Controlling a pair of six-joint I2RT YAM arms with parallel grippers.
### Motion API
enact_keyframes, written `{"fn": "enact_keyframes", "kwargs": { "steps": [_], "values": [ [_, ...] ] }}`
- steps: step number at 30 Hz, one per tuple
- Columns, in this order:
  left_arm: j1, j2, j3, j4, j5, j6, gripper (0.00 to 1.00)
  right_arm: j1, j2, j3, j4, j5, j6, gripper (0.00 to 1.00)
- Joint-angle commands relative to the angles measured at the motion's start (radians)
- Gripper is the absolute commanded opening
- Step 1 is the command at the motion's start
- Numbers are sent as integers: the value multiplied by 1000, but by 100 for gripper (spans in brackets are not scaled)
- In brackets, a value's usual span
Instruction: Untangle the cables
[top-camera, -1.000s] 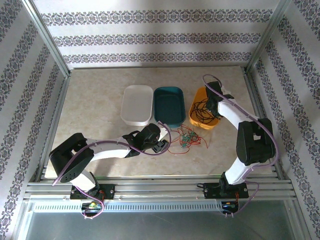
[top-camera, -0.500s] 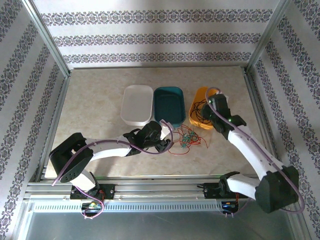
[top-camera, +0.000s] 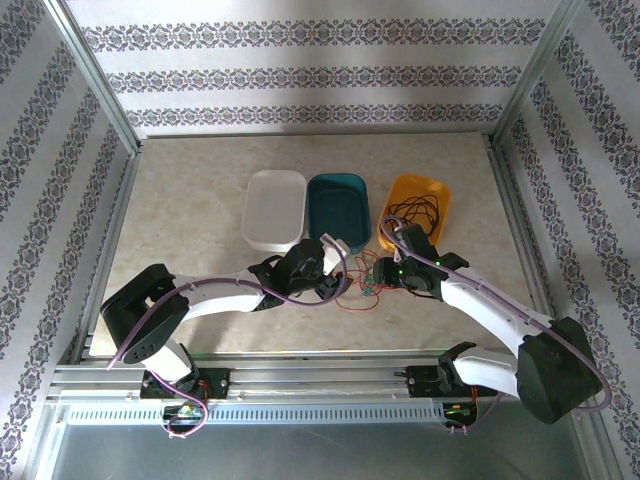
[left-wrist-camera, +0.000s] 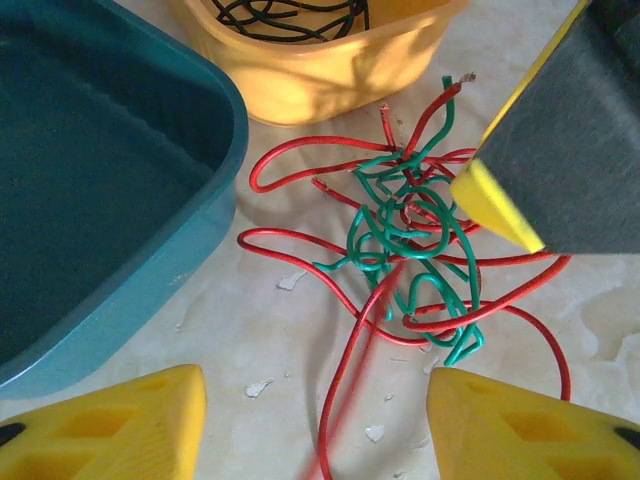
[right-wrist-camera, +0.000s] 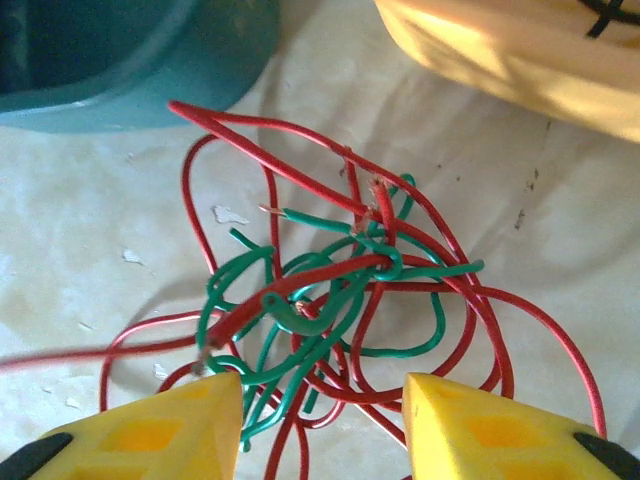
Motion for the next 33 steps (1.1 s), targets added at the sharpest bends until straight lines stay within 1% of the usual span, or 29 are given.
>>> {"fn": "enact_keyframes", "kwargs": {
  "steps": [1,3,5,9,11,13,17,19,23,27,33],
  "values": [
    [10,-7,17,30,-13,-19,60,8,15,-14,1,7,5,45],
    [10,-3,16,34,-5,-21,61,10,25,-20,4,3,10,45],
    [13,3,19,41,14,-29,64,16,36,-25,4,0,14,44],
    [33,30,49,56,75,-57,66,19,62,-45,9,4,42,41],
    [37,51,74,48,115,-42,66,18,74,-55,14,11,56,41],
    [37,74,110,2,170,-7,66,18,85,-55,15,25,62,41],
    [37,113,179,-150,297,82,66,7,101,-52,15,44,74,40],
    [37,127,200,-224,337,118,66,-7,104,-53,16,41,82,40],
    [37,144,217,-277,348,156,65,-37,112,-55,19,31,96,39],
    [37,199,252,-312,350,178,64,-63,116,-57,21,26,110,39],
    [36,280,281,-308,369,174,64,-74,118,-55,18,33,115,38]
  ]
}}
